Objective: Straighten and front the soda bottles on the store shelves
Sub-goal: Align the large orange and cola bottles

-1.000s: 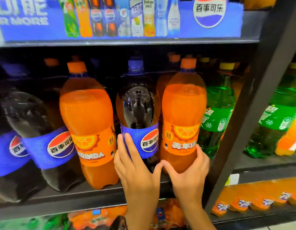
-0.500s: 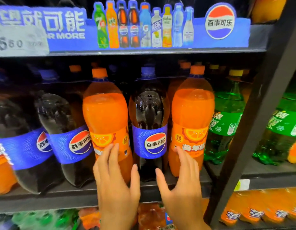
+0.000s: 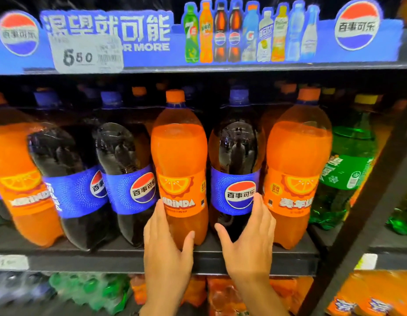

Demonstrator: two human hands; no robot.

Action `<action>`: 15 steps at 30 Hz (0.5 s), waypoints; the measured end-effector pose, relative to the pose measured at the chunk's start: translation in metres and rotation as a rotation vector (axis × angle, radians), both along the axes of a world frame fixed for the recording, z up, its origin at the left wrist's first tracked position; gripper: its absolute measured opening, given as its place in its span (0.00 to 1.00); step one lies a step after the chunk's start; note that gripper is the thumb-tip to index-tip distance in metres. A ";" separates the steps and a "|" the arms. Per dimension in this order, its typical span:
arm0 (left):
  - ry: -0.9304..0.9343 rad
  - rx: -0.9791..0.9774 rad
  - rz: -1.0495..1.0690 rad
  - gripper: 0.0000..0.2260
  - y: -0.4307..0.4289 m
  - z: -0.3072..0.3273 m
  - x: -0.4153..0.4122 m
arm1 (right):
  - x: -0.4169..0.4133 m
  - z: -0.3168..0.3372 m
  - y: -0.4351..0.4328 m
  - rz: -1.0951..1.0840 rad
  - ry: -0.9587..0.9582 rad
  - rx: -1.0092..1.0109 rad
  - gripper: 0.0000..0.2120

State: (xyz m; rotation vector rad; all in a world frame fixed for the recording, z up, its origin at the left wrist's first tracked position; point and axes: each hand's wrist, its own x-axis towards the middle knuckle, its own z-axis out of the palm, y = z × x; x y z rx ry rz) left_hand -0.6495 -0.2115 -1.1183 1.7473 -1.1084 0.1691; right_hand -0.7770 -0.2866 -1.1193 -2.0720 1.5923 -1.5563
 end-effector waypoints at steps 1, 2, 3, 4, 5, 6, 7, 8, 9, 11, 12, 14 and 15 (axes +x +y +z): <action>-0.013 -0.006 0.012 0.43 -0.001 0.000 -0.002 | 0.001 0.001 0.001 -0.012 -0.008 0.001 0.51; -0.020 -0.004 0.021 0.43 -0.001 0.000 -0.003 | 0.001 0.001 0.001 -0.007 -0.019 0.005 0.51; -0.012 0.002 0.026 0.44 -0.001 -0.001 -0.002 | -0.001 0.001 0.001 0.015 -0.029 0.014 0.51; 0.010 0.008 0.023 0.45 -0.001 0.000 0.002 | -0.003 0.000 0.001 0.046 -0.037 0.025 0.50; 0.035 0.016 0.013 0.47 -0.001 0.000 0.006 | -0.005 0.001 0.001 0.075 -0.046 0.040 0.50; 0.044 0.027 -0.003 0.48 -0.001 0.001 0.009 | -0.009 0.002 0.001 0.093 -0.051 0.053 0.50; 0.034 0.036 -0.018 0.48 -0.002 0.001 0.012 | -0.012 0.003 0.003 0.095 -0.051 0.049 0.48; 0.013 0.041 -0.026 0.49 -0.002 0.002 0.012 | -0.014 0.005 0.005 0.094 -0.054 0.015 0.46; 0.000 0.043 -0.027 0.49 -0.003 0.002 0.011 | -0.014 0.007 0.010 0.106 -0.063 -0.051 0.42; 0.005 0.026 -0.019 0.48 -0.004 0.002 0.007 | -0.005 0.010 0.027 0.194 -0.093 -0.177 0.32; 0.018 0.012 -0.012 0.48 -0.005 0.001 0.005 | 0.005 0.010 0.037 0.245 -0.102 -0.191 0.28; 0.073 -0.009 0.000 0.46 -0.005 0.000 0.002 | 0.028 0.003 0.054 0.281 -0.126 -0.122 0.24; 0.100 -0.017 0.000 0.45 -0.003 -0.001 0.003 | 0.038 -0.001 0.061 0.288 -0.155 -0.053 0.23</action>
